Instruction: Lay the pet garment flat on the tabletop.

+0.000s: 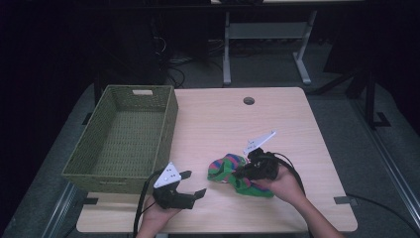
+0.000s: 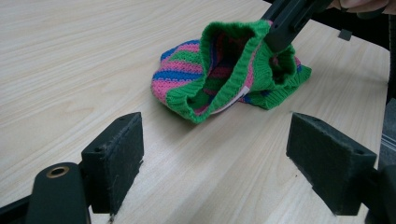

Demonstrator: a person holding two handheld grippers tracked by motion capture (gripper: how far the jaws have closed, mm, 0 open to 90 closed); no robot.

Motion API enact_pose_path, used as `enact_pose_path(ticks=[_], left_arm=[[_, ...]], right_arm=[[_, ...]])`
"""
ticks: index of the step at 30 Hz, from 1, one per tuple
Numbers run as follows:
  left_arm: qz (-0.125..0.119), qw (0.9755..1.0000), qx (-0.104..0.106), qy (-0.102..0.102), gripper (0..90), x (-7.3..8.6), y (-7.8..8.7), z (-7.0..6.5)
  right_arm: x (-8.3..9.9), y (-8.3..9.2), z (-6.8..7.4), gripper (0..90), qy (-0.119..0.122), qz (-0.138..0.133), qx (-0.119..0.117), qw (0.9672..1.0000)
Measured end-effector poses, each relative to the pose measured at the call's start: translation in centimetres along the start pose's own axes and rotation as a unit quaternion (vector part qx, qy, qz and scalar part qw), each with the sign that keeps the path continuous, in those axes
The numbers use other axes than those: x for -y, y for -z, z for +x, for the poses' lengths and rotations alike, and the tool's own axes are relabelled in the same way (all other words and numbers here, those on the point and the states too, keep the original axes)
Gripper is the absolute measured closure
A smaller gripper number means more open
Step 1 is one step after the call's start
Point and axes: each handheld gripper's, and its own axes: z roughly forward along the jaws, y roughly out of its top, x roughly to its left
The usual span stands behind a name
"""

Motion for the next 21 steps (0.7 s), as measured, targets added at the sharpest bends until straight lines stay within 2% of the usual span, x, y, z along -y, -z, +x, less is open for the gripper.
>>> enact_pose_path(ticks=[15, 21], left_arm=[[0.001, 1.0000, 0.004, 0.000, 18.6, -0.1, -0.3, 0.0], [0.002, 1.0000, 0.005, -0.006, 18.6, -0.1, -0.4, 0.0]], right_arm=[[0.0, 1.8, -0.2, 83.6, -0.002, -0.018, 0.004, 0.9998], [0.0, 2.3, -0.2, 83.6, -0.005, -0.024, 0.005, 0.9997]])
